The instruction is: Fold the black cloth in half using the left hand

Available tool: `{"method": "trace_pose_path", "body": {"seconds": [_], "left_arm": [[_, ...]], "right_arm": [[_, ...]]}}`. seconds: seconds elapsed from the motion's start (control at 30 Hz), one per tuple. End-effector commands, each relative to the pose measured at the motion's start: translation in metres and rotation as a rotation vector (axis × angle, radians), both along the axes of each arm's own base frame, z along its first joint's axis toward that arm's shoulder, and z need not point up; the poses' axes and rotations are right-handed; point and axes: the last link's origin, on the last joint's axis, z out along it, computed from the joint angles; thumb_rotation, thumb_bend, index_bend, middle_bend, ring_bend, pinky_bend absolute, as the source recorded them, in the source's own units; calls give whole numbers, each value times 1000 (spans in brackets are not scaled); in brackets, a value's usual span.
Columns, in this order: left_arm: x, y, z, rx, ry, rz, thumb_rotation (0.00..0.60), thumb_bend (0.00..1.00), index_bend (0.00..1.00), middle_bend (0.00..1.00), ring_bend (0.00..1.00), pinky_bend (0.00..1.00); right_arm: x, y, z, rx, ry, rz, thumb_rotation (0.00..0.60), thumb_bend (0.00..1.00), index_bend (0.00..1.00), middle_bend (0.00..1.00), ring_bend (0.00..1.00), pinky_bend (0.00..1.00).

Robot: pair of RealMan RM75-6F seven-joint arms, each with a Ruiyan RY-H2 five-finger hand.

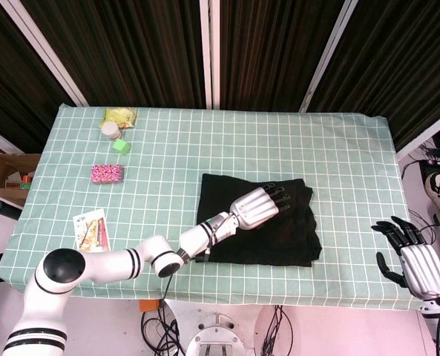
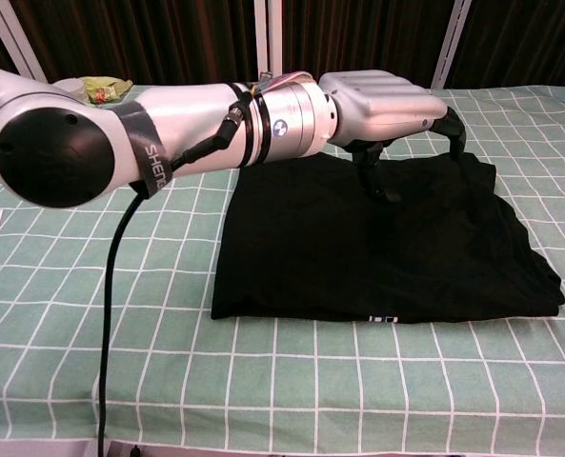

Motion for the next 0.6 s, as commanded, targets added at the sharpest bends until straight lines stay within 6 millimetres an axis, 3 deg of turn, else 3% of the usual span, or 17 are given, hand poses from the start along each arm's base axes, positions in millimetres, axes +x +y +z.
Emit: {"method": "trace_pose_path", "body": {"seconds": [0.03, 0.2, 0.33, 0.43, 0.6], "left_arm": [[-1, 1, -3, -2, 5, 8, 600, 286, 230, 133, 89, 176], [-9, 6, -5, 10, 24, 15, 600, 285, 231, 133, 89, 176], [-29, 10, 10, 64, 37, -15, 600, 283, 231, 133, 90, 176], [-60, 10, 29, 124, 61, -40, 600, 262, 231, 133, 89, 176], [-116, 4, 52, 199, 102, -55, 600, 122, 231, 133, 89, 176]], "right_arm": [[1, -1, -1, 1, 1, 2, 600, 477, 268, 234, 87, 179], [1, -1, 2, -14, -2, 5, 600, 477, 268, 234, 88, 179], [0, 1, 5, -23, -7, 10, 600, 477, 268, 234, 88, 179], [-2, 4, 5, -22, -8, 16, 600, 477, 268, 234, 88, 179], [-2, 7, 2, -17, -17, 29, 600, 477, 267, 234, 88, 179]]}}
